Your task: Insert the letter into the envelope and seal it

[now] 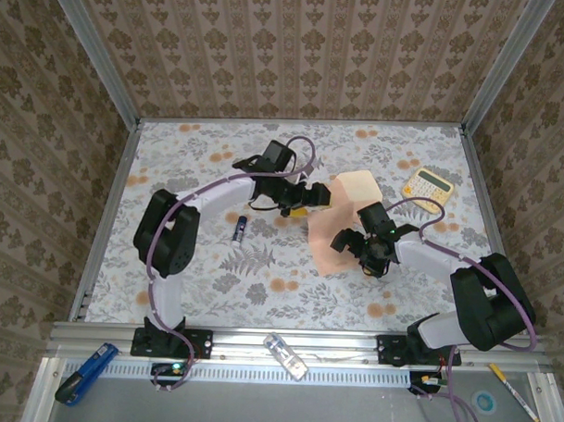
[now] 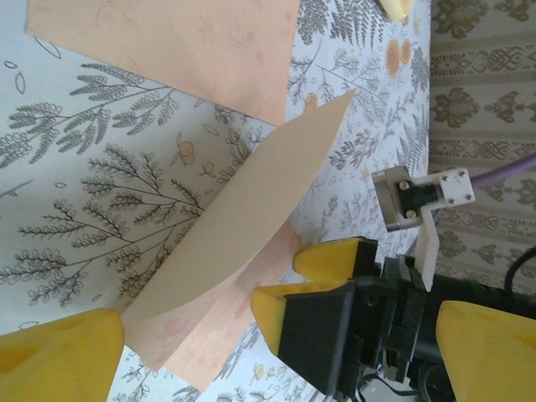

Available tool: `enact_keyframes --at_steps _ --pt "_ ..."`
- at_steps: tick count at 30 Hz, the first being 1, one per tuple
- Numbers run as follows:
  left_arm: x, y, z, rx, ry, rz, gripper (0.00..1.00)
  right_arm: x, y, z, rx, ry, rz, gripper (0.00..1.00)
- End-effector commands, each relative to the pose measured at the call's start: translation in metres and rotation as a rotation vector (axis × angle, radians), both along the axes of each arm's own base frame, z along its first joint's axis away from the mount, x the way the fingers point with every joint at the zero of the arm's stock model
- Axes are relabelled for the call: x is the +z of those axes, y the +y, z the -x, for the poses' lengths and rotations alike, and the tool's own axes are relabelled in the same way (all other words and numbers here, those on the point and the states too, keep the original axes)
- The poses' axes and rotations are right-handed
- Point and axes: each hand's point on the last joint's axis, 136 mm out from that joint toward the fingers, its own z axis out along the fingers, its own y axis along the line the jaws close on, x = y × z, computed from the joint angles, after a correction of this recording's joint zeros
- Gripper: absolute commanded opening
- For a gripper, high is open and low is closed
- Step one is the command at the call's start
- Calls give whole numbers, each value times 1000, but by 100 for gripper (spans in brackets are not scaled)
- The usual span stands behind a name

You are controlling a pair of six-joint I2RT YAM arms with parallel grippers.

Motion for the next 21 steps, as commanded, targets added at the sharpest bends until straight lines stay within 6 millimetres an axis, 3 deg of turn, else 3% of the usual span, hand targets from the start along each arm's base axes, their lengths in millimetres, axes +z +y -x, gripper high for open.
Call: enact_keyframes --at_steps 1,14,21 --pt "25 1 6 -27 -15 69 96 -12 19 -29 43 -108 -63 100" --pt "19 2 24 -99 12 90 96 -13 21 -31 50 -103 -62 100" --pt "-4 29 1 -57 -93 -102 96 -7 18 -31 47 -119 -54 100"
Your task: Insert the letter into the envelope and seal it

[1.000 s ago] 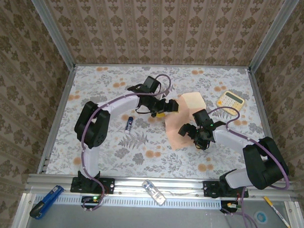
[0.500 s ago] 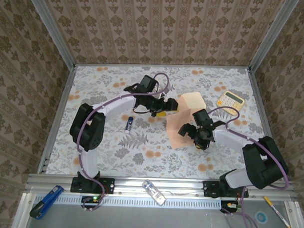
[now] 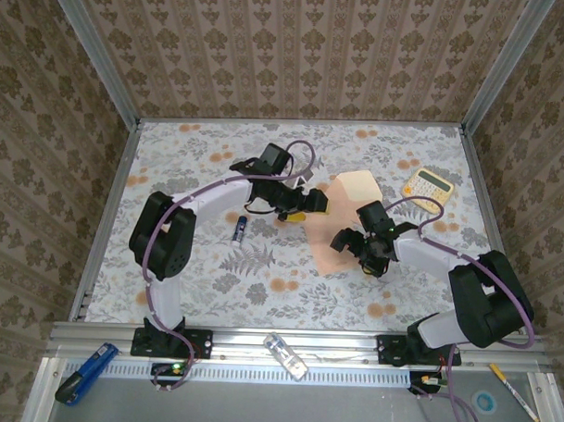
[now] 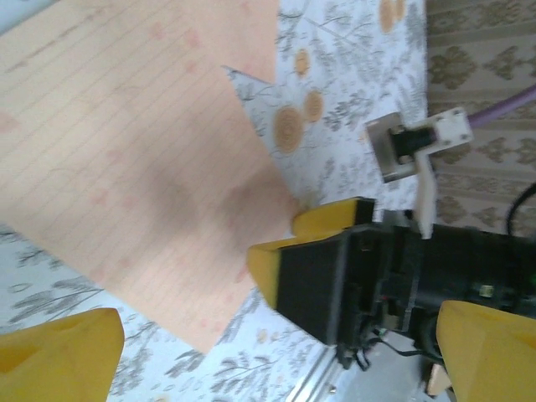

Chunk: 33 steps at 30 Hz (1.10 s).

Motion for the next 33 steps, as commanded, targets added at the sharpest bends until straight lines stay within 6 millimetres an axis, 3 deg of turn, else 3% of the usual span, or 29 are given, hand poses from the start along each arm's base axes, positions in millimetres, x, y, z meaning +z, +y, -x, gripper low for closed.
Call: enact_keyframes --at_steps 1,8,21,33 --pt "-5 24 -22 25 -109 -124 96 -6 17 -30 48 -136 -55 100" --pt "-23 39 -53 59 -152 -203 96 21 13 -35 68 -188 -25 100" --pt "-53 29 -81 86 -158 -227 95 46 16 -49 73 -243 -24 100" --pt "-77 23 -90 78 -167 -272 95 23 19 -50 82 -193 -16 100"
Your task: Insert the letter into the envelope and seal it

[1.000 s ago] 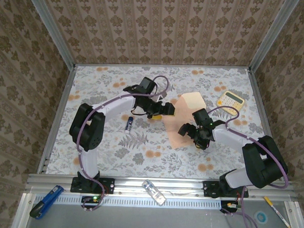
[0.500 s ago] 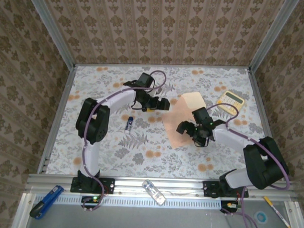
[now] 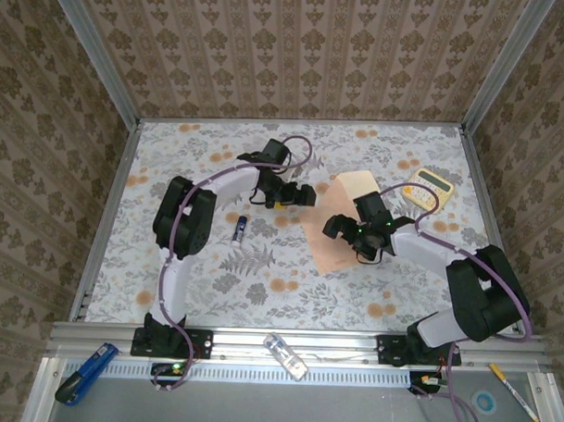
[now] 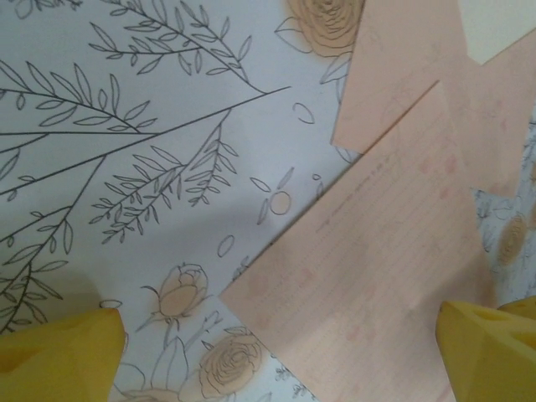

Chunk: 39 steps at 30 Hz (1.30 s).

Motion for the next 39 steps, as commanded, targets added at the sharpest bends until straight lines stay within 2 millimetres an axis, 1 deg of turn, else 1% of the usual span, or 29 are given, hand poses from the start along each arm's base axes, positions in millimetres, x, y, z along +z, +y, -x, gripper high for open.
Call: enact_keyframes --at_steps 1,8,12,17,24,26,33,39 --pt "3 -7 -7 -25 -40 -13 95 -4 1 -6 6 -9 15 100" --pt "-7 -12 -4 -75 -54 -61 95 -16 1 -2 6 21 15 100" --pt "-10 -14 3 -95 -39 -77 95 -22 3 -1 6 32 6 100" --pt "-13 -10 11 -118 -32 -128 96 -30 5 -1 9 46 -5 100" --pt "-24 -2 13 -133 -37 -186 96 -36 7 -1 12 56 -11 100" --pt "-26 -3 13 -133 -32 -183 96 -37 7 -1 13 57 -10 100" --pt "-28 -21 12 -110 1 -87 96 -41 9 -1 18 66 -15 100" --pt "-15 -39 10 -65 37 45 96 -44 13 -2 25 72 -17 100"
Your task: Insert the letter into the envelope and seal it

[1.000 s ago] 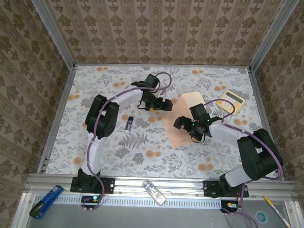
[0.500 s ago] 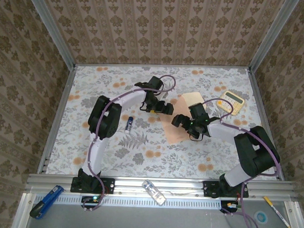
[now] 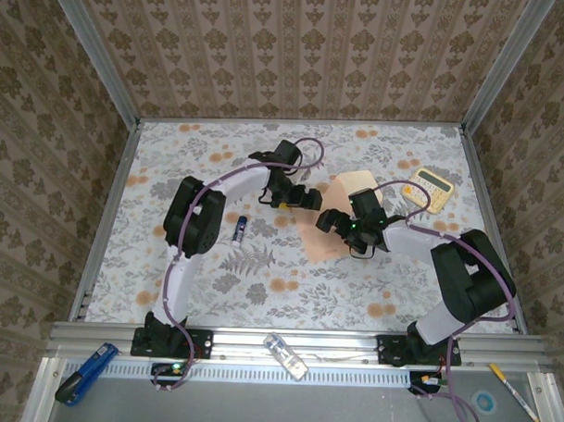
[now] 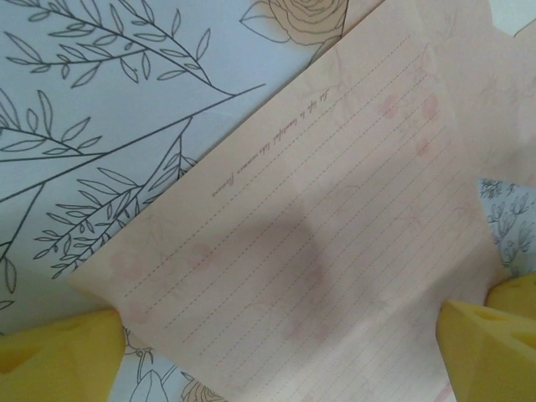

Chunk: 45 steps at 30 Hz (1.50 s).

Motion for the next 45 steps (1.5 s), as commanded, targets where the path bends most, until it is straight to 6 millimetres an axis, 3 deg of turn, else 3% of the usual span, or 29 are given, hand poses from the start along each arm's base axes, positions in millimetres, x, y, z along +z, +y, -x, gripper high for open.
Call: enact_keyframes --at_steps 1,9,17,21,25,29,37,40,45 --pt "-6 -25 5 6 61 126 96 -37 -7 26 9 134 52 100" --pt "23 -32 0 61 80 260 95 -44 -7 30 7 147 55 100" --pt "68 -37 4 87 130 444 95 -48 -9 33 4 155 60 100" --pt "91 -30 4 117 127 522 95 -50 -10 34 1 158 63 100" --pt "102 -19 6 139 118 549 95 -51 -10 34 2 160 62 100" --pt "99 -15 11 129 120 538 95 -52 -9 34 2 161 62 100" --pt "73 -7 18 94 125 455 91 -53 -10 35 2 165 66 100" --pt "66 -5 20 90 128 431 85 -54 -10 36 3 166 68 100" --pt "58 -1 21 83 116 392 65 -52 -10 35 1 162 65 100"
